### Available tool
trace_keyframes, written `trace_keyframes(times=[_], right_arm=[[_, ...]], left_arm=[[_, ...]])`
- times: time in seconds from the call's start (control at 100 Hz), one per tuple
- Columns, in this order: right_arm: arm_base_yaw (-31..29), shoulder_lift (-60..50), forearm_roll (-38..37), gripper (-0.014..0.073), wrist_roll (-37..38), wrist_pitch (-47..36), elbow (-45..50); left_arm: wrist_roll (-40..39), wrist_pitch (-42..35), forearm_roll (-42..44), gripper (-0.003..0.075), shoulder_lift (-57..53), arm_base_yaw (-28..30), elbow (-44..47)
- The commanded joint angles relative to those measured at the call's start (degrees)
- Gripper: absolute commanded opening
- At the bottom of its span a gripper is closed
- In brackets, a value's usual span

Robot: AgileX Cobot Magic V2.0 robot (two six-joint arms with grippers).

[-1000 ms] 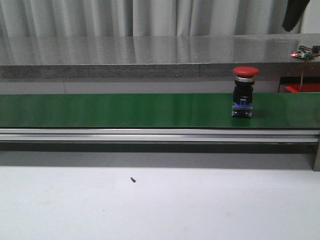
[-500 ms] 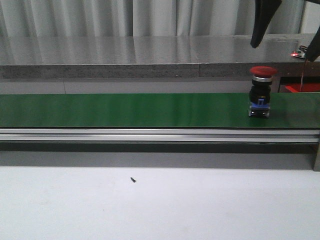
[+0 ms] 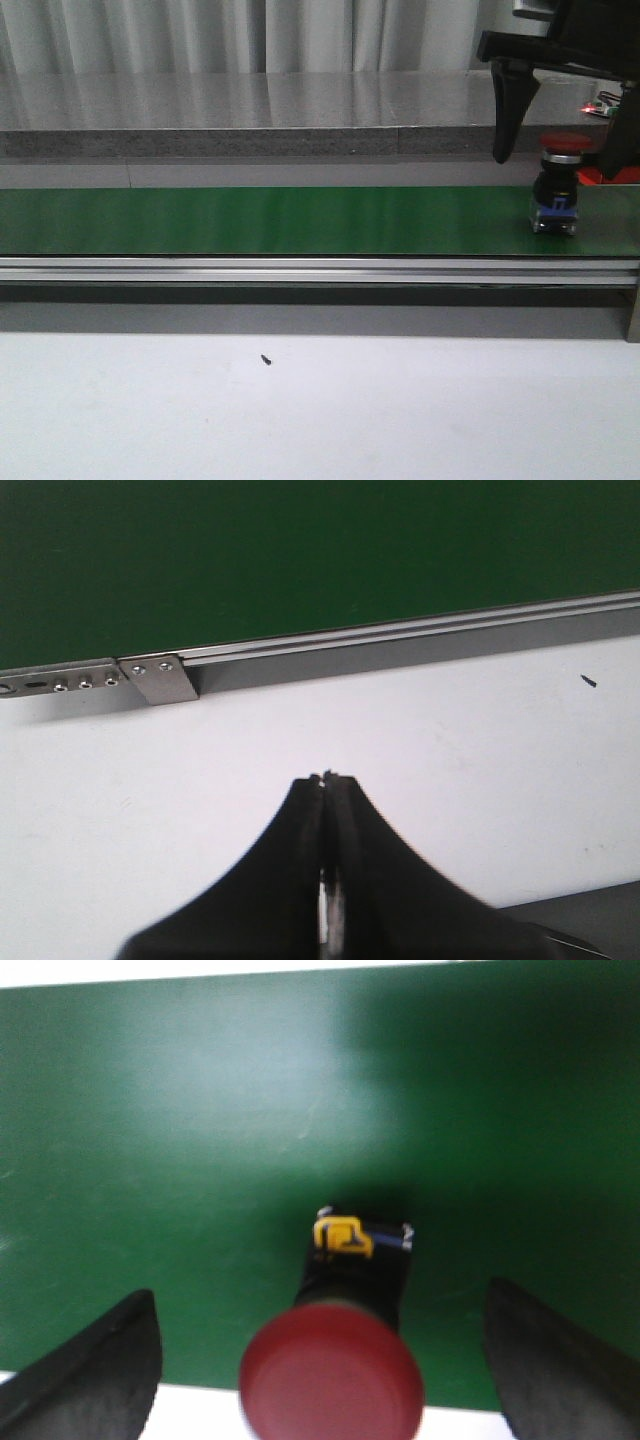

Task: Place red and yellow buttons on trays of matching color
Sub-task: 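Grasp the red button with the right gripper and lift it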

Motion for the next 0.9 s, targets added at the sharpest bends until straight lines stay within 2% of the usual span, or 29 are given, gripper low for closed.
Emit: trace_keyframes(times=[0.0, 0.08, 0.15, 0.32, 0.39, 0.66, 0.89], right_arm=[[-0.26, -1.55, -1.93, 0.0643, 0.52, -1.24, -2.11], [-0.40, -0.80, -2.69, 0.0640, 0.61, -1.09, -2.11], [-0.40, -0.72, -2.80, 0.0600, 0.61, -1.09, -2.11], [-0.40, -0.72, -2.80, 0.0374, 0.66, -0.90, -2.11], [-0.40, -0.72, -2.80, 0.0318, 0.66, -0.90, -2.11], [-1.00, -2.35, -4.72, 0.0309, 0.66, -0.95, -2.11], [-8.32, -6.47, -7.56, 0.0309, -1.67, -0.10, -5.01]], left_arm=[[0.11, -2.63, -1.20, -0.0020, -0.31, -0.47, -1.41], [0.11, -2.63, -1.20, -0.0020, -0.31, -0.47, -1.41], [0.11, -2.63, -1.20, -0.0020, -0.31, -0.47, -1.41], [0.11, -2.63, -1.20, -0.0020, -0.31, -0.47, -1.41], [0.11, -2.63, -1.20, -0.0020, -0.31, -0.47, -1.41], [0.11, -2.63, -1.20, -0.0020, -0.31, -0.47, -1.41], [0.11, -2.63, -1.20, -0.0020, -0.31, -0.47, -1.41]])
